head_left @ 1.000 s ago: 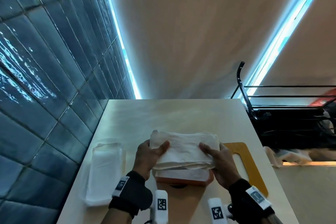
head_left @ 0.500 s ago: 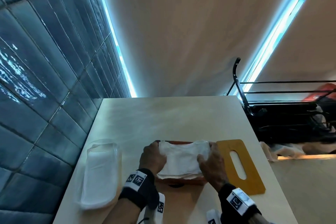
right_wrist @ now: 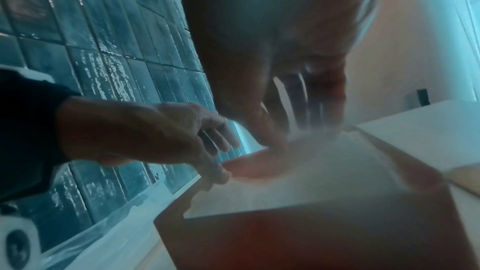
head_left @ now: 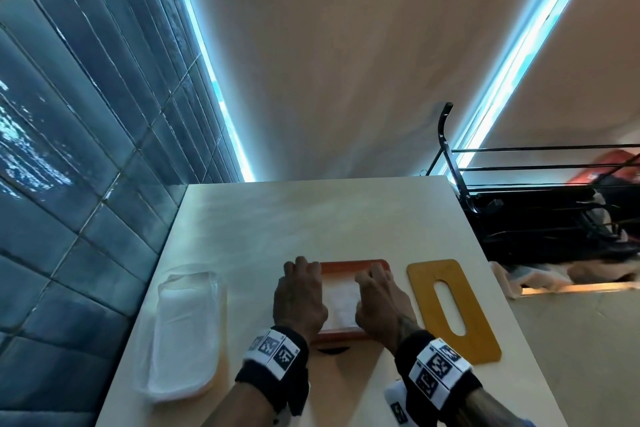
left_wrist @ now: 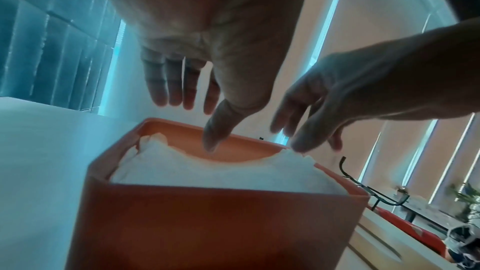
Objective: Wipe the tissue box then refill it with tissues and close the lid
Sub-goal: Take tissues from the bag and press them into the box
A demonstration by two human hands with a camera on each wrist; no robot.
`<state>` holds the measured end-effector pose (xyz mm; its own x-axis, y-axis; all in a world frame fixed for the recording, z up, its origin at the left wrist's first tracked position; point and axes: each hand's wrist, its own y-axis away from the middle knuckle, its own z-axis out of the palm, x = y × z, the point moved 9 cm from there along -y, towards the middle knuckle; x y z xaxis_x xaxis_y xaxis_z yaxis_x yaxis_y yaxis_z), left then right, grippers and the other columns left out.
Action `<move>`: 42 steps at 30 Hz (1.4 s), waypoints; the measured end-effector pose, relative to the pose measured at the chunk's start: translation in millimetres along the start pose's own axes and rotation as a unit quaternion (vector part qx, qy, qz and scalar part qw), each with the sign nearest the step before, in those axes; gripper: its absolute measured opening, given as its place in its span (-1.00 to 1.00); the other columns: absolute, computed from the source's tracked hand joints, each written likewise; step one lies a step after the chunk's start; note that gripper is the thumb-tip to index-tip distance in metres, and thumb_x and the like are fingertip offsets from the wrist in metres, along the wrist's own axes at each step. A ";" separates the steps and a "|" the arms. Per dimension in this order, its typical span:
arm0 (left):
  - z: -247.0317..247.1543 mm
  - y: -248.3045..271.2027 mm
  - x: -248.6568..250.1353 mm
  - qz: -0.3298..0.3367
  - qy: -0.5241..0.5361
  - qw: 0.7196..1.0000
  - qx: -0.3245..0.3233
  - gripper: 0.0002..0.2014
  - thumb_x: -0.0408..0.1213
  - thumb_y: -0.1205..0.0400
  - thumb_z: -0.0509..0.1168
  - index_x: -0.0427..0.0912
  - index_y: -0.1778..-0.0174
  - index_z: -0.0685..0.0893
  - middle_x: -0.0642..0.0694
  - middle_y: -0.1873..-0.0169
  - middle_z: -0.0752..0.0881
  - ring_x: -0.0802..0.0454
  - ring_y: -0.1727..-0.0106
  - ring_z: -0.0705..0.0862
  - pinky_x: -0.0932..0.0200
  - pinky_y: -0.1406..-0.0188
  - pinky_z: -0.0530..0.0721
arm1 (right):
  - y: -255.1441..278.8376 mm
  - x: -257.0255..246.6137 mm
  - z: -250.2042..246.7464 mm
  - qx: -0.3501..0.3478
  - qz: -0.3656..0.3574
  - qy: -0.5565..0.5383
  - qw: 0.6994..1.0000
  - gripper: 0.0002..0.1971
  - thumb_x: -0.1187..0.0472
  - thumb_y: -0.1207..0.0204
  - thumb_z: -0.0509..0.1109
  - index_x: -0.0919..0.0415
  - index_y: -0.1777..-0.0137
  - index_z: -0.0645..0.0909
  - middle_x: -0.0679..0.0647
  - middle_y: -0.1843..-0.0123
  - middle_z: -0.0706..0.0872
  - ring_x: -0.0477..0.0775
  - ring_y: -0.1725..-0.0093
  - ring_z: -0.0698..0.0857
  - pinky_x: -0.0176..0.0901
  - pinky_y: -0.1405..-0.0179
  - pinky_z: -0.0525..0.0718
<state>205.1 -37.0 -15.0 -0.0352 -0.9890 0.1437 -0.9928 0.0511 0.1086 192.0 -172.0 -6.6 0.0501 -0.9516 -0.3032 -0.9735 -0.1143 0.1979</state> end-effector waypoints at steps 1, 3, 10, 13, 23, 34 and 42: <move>7.1 0.5 1.4 -0.002 0.009 1.000 -0.025 -0.54 -0.36 -0.50 0.34 -0.13 -0.34 0.49 -0.15 -0.30 0.51 -0.15 -0.34 0.47 0.02 -0.14 0.67 | -2.3 0.6 7.4 -0.040 0.014 0.001 0.999 -0.65 0.37 -0.47 0.35 0.23 -0.25 0.50 0.20 -0.33 0.46 0.22 -0.28 0.50 -0.06 -0.08 0.69; 23.1 1.1 2.4 -0.009 0.011 0.996 -0.092 -0.53 -0.31 -0.52 0.36 -0.12 -0.37 0.48 -0.18 -0.36 0.49 -0.19 -0.41 0.44 -0.03 -0.19 0.65 | -6.9 4.9 20.2 -0.099 0.034 0.021 0.994 -0.60 0.41 -0.46 0.37 0.25 -0.30 0.46 0.25 -0.40 0.39 0.31 -0.38 0.45 0.03 -0.24 0.64; 48.2 1.8 4.7 0.005 0.007 0.988 -0.152 -0.56 -0.36 -0.55 0.36 -0.12 -0.37 0.51 -0.21 -0.38 0.47 -0.21 -0.41 0.46 -0.05 -0.28 0.61 | -14.0 23.0 45.7 -0.159 0.057 0.051 0.984 -0.37 0.39 -0.55 0.35 0.28 -0.60 0.23 0.35 -0.62 0.19 0.39 -0.61 0.27 0.04 -0.58 0.29; 52.5 -1.2 2.6 0.001 0.027 0.987 -0.160 -0.57 -0.39 -0.54 0.36 -0.12 -0.34 0.53 -0.22 -0.37 0.49 -0.21 -0.39 0.48 -0.05 -0.27 0.62 | -19.7 28.1 52.6 -0.164 0.068 0.023 0.984 -0.42 0.40 -0.49 0.40 0.23 -0.49 0.31 0.34 -0.58 0.25 0.41 -0.54 0.41 0.03 -0.47 0.46; 25.9 -2.5 -3.1 0.018 0.200 0.976 -0.080 -0.52 -0.40 -0.49 0.38 -0.10 -0.37 0.58 -0.14 -0.35 0.54 -0.12 -0.35 0.59 0.06 -0.30 0.64 | -28.3 24.5 45.9 -0.196 0.081 0.000 0.977 -0.48 0.35 -0.49 0.42 0.26 -0.44 0.38 0.31 -0.55 0.31 0.29 -0.34 0.58 -0.04 -0.27 0.64; 29.1 95.1 -254.9 -0.379 0.368 0.849 0.009 -0.45 -0.41 -0.46 0.46 -0.35 -0.38 0.53 -0.36 -0.34 0.63 -0.27 -0.35 0.60 -0.05 -0.31 0.56 | 7.6 -217.5 74.6 -0.195 -0.233 -0.224 0.926 -0.70 0.23 -0.58 0.43 0.25 -0.29 0.69 0.18 -0.27 0.72 0.12 -0.15 0.71 -0.29 -0.13 0.55; 46.5 92.7 -293.0 -0.440 0.324 0.837 -0.022 -0.36 -0.29 -0.41 0.45 -0.39 -0.36 0.36 -0.42 -0.34 0.59 -0.38 -0.32 0.61 -0.15 -0.29 0.65 | 1.7 -230.7 149.8 -0.263 -0.167 -0.148 0.939 -0.63 0.25 -0.59 0.30 0.29 -0.38 0.61 0.22 -0.43 0.65 0.18 -0.41 0.58 -0.18 -0.37 0.50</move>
<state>118.1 251.1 -92.7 0.7914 -0.3651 0.4904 -0.5962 -0.6384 0.4869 145.3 90.1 -76.0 0.1919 -0.7255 -0.6609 -0.6661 -0.5909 0.4552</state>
